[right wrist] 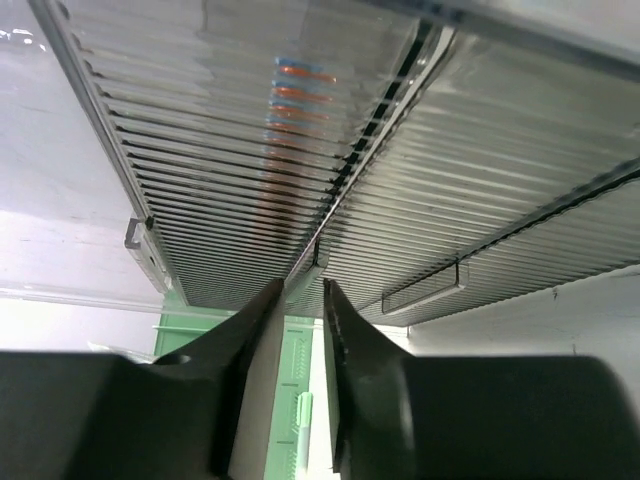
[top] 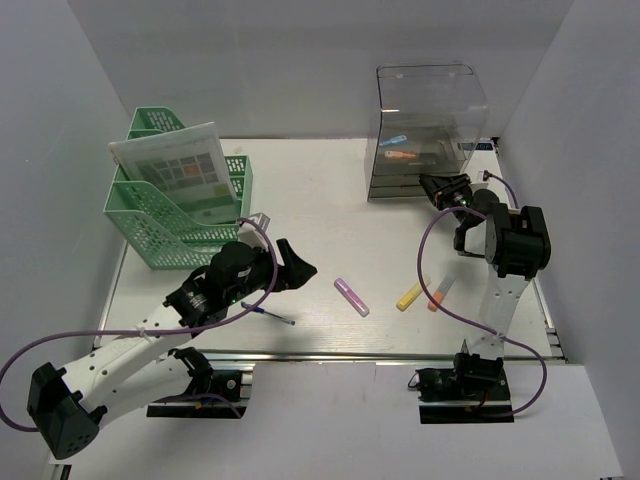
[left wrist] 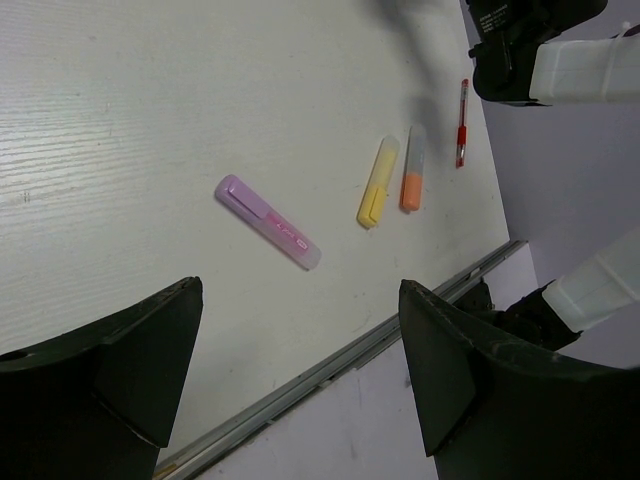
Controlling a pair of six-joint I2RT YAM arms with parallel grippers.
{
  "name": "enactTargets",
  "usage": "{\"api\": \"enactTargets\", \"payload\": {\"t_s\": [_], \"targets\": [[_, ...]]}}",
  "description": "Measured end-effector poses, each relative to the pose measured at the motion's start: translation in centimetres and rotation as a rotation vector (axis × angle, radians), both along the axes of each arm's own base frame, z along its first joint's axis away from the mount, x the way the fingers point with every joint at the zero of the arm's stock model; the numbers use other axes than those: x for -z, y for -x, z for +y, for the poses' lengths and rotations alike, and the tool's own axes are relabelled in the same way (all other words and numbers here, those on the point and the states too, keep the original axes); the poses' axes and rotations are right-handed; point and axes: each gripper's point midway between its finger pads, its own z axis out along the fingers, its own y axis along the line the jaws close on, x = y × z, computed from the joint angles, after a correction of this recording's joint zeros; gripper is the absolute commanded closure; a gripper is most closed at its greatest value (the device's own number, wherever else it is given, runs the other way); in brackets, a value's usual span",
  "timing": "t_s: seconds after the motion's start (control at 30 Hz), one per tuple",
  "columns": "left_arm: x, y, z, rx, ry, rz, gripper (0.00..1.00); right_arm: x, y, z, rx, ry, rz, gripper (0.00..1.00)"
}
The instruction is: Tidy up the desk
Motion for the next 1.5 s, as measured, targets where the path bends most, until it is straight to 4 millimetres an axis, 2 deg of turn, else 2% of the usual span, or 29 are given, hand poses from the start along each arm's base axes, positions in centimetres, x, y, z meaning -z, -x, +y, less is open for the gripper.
{"api": "enactTargets", "payload": {"t_s": [0.33,0.73,0.87,1.07,1.5], "targets": [[0.3,0.1,0.1,-0.003,-0.001,0.006,0.11,0.0,-0.1,-0.4,0.012,-0.009,0.004,0.72],[0.4,0.1,0.1,-0.005,0.0,0.011,0.11,0.5,-1.2,-0.9,0.008,-0.039,0.009,0.7],[0.4,0.1,0.1,-0.007,0.001,0.013,0.11,0.4,-1.5,-0.9,0.001,-0.05,0.008,0.64],[0.5,0.1,0.0,-0.006,0.002,0.017,0.11,0.4,-1.7,-0.8,-0.011,-0.059,0.008,0.76],[0.5,0.1,0.1,-0.008,0.002,0.017,0.12,0.0,-1.9,-0.9,-0.014,-0.076,0.01,0.92]]}}
